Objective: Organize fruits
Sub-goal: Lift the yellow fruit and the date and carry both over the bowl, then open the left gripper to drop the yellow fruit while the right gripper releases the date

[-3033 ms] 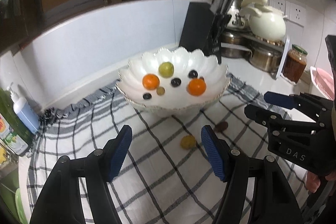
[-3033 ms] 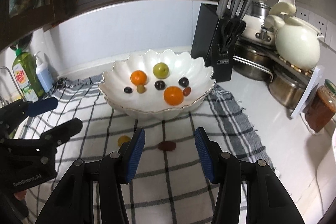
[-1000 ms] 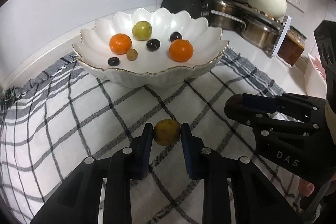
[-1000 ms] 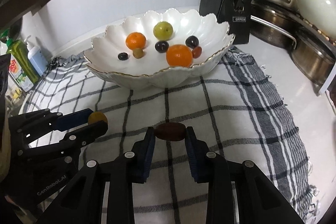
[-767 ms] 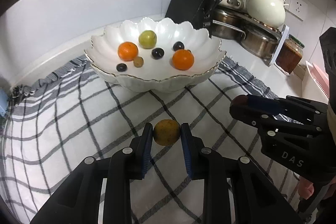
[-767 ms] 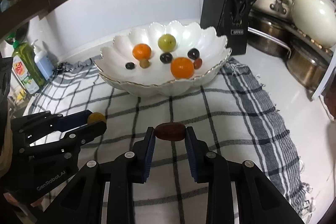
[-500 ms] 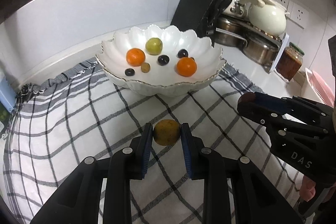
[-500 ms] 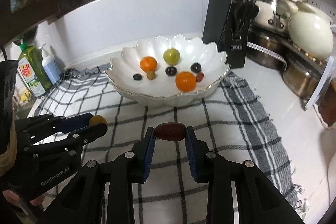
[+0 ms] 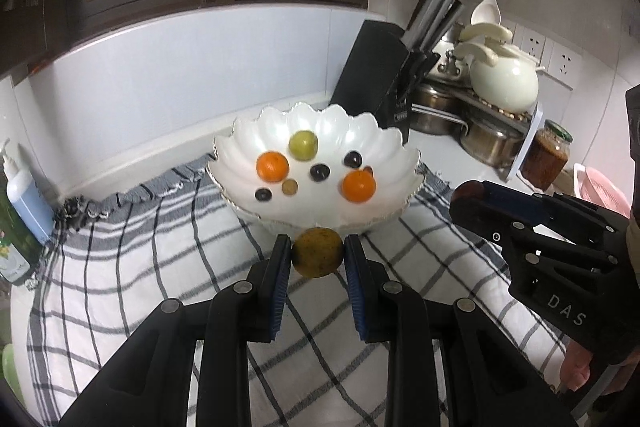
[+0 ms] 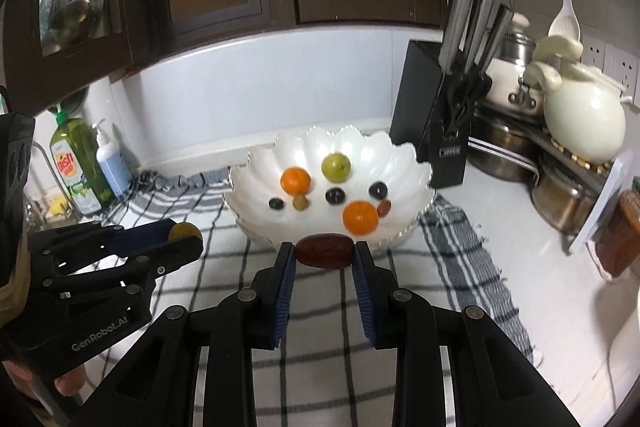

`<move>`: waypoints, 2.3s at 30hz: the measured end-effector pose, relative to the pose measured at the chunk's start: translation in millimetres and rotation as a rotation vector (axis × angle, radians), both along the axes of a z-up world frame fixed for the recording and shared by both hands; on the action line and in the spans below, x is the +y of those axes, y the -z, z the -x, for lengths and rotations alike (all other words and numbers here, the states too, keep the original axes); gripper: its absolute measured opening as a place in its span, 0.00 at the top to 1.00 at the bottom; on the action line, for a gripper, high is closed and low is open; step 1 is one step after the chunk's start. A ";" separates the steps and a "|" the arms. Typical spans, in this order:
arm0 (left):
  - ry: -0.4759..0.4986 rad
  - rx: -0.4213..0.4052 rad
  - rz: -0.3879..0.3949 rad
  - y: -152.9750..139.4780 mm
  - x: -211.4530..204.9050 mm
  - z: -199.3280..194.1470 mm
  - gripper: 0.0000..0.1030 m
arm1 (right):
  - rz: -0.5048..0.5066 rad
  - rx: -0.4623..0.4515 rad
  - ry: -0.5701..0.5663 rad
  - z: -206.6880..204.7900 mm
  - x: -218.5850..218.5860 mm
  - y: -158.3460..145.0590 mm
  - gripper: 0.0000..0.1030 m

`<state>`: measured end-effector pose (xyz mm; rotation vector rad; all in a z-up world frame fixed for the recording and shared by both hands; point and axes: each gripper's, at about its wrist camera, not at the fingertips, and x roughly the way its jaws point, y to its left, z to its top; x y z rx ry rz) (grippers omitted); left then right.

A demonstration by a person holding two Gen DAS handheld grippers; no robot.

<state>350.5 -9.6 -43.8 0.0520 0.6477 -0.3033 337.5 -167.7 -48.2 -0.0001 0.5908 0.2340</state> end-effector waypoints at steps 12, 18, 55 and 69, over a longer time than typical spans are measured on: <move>-0.027 -0.069 -0.026 -25.1 -2.1 -24.8 0.73 | -0.006 -0.035 0.017 -32.4 0.9 -15.6 0.70; -0.029 -0.073 -0.023 -34.9 -5.9 -43.5 0.73 | -0.007 -0.035 0.029 -53.0 -0.9 -23.1 0.70; -0.029 0.108 -0.050 -22.0 -33.1 -186.9 0.72 | 0.029 0.183 0.045 -191.3 -4.9 -0.6 0.70; -0.106 0.060 -0.081 -25.3 -18.0 -169.5 0.38 | 0.026 0.213 0.090 -184.5 -9.9 11.7 0.54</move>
